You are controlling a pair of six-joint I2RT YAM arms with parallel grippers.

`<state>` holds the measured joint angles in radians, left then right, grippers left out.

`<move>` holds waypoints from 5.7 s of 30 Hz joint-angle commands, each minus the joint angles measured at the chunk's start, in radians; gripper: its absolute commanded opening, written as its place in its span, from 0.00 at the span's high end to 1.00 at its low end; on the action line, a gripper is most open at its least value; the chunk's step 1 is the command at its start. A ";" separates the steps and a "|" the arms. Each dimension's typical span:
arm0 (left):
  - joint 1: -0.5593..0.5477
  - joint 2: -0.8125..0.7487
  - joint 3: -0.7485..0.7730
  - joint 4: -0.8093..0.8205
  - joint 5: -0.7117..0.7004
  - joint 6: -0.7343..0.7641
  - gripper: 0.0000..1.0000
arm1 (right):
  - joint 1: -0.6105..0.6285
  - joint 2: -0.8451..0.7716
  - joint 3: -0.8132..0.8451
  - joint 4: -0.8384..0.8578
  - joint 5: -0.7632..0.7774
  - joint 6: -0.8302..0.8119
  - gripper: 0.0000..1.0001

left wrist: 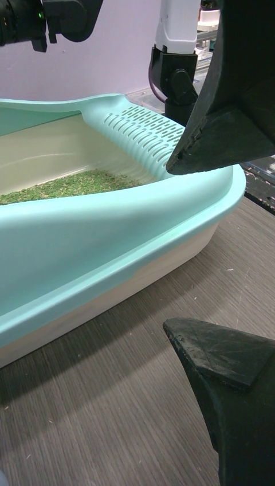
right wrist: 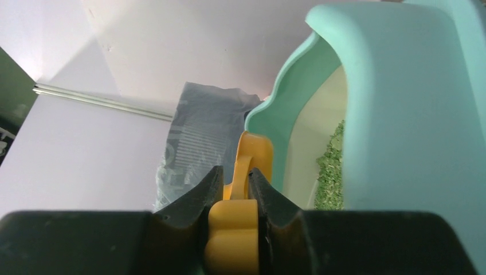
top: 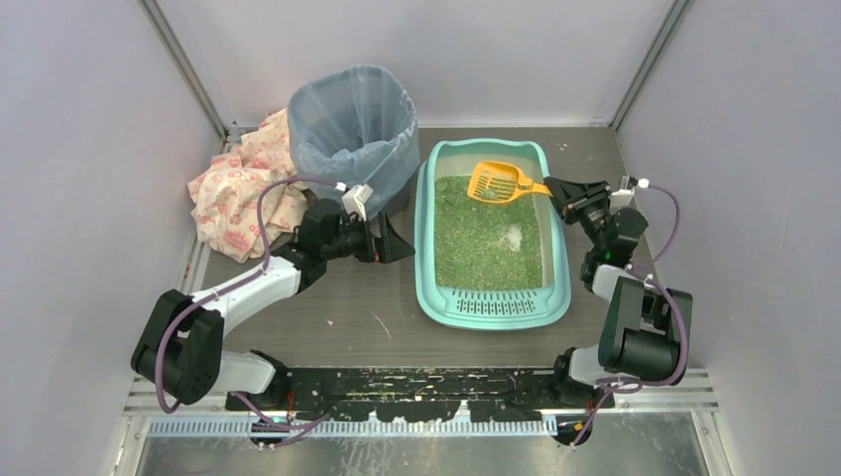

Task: Clean the litter box

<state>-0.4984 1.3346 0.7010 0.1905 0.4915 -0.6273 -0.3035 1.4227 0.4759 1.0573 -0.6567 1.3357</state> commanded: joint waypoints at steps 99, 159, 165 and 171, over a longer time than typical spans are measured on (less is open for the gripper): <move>-0.008 -0.034 0.022 0.026 -0.011 0.017 0.06 | 0.433 0.098 0.583 -0.766 0.406 -0.726 0.99; -0.008 -0.023 0.028 0.000 -0.039 0.041 0.06 | 0.461 0.423 0.690 -0.640 0.307 -0.684 0.99; -0.009 -0.026 0.028 0.000 -0.039 0.039 0.06 | 0.510 0.439 0.678 -0.630 0.299 -0.681 0.99; -0.008 -0.025 0.028 0.004 -0.033 0.038 0.06 | 0.513 0.434 0.622 -0.551 0.260 -0.626 0.99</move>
<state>-0.5030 1.3193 0.7010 0.1635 0.4553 -0.6010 0.1738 1.8416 1.1297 0.4450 -0.3218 0.6506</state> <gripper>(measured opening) 0.938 0.268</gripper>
